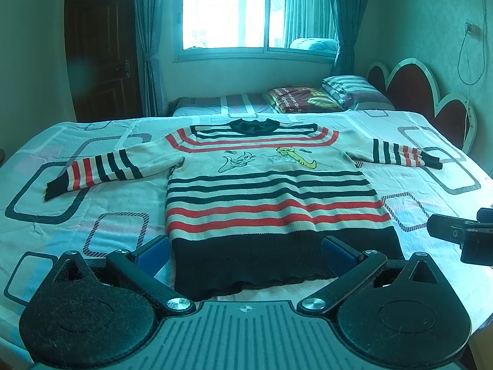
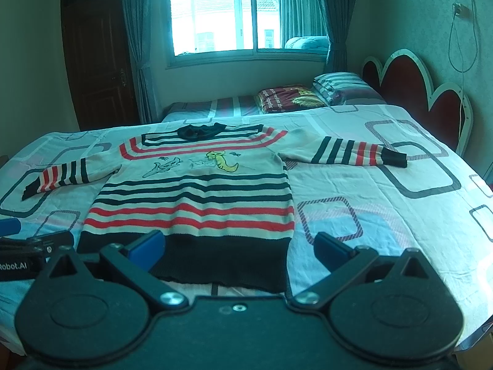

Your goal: Fold small clothes

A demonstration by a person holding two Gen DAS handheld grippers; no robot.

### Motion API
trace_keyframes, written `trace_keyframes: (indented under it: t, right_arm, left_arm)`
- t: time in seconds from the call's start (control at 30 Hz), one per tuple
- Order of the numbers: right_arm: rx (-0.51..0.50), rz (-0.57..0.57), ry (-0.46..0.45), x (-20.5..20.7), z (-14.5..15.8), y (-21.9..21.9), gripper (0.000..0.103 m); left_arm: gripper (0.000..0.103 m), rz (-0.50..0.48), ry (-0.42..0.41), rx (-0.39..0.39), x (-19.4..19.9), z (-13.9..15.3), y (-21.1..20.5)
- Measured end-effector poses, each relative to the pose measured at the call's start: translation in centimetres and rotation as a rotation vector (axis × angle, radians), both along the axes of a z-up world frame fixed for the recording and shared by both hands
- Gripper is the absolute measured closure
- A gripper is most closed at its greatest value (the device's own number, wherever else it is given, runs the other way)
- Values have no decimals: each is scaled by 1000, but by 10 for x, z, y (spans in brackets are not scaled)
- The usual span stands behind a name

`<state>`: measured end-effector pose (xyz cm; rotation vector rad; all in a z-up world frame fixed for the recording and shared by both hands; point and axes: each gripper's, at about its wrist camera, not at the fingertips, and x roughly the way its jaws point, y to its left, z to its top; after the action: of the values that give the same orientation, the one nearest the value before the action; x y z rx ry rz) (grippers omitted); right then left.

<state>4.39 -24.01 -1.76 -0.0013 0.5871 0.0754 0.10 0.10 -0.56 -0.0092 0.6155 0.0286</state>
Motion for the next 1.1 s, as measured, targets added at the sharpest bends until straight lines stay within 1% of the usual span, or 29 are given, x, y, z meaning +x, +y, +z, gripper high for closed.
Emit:
trace_keyframes:
  t: [0.87,1.1]
  right_arm:
    - [-2,1,-1,0,0,2,1]
    - [2,-4,0,-1,0,3,1]
  left_arm:
    - [0,3,-1,-2,0,0,3]
    - [0,-4,12,-15,0,-1,5]
